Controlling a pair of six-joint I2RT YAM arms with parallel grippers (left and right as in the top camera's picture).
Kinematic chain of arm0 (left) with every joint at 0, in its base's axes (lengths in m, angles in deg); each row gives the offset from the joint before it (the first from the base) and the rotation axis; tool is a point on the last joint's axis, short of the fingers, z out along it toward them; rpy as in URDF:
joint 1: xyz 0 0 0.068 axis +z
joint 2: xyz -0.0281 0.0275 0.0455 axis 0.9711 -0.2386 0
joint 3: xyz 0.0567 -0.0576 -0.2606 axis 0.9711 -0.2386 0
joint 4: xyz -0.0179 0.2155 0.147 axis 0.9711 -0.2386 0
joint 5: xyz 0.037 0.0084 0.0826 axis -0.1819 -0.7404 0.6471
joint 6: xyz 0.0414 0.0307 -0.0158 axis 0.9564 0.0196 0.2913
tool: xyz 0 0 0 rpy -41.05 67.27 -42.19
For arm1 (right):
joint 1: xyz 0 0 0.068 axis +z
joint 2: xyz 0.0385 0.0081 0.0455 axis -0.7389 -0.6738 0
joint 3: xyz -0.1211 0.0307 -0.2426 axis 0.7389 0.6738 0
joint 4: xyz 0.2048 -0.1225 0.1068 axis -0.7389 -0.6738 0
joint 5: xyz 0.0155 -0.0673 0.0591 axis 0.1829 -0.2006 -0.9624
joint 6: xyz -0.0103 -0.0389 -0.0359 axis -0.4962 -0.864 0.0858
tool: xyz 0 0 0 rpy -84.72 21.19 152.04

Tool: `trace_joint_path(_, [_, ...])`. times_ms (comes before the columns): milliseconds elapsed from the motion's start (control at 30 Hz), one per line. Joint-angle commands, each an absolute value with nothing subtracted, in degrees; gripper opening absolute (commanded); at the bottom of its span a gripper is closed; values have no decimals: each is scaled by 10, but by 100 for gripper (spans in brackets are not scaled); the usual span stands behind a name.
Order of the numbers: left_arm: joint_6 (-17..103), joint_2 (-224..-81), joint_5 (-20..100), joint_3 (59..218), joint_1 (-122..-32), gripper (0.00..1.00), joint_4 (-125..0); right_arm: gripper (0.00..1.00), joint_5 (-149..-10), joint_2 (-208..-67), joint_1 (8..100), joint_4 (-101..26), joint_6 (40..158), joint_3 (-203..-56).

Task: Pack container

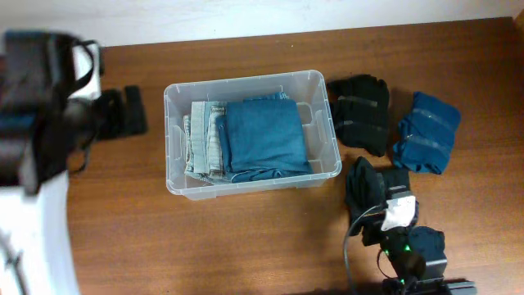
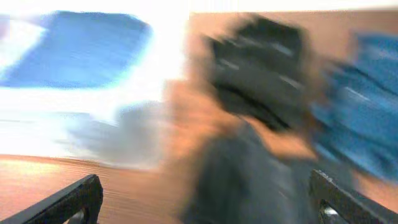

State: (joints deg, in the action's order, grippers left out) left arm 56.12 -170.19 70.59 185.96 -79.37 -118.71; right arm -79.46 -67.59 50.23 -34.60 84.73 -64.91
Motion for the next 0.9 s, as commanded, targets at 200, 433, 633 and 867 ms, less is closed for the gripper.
trace_joint_path(200, [558,-1625,745,1860,-790,99,-1200,98,-1107,-671,499,-230,1013,-648])
trace_joint_path(433, [558,-1617,745,1860,-790,99,-1201,98,-1057,-689,499,-173,1032,-708])
trace_joint_path(633, [558,-1617,745,1860,-790,99,-1201,98,-943,-839,499,-297,1030,-856])
trace_joint_path(867, [558,-1617,745,1860,-790,99,-1201,98,-872,-1160,499,-512,904,-1192])
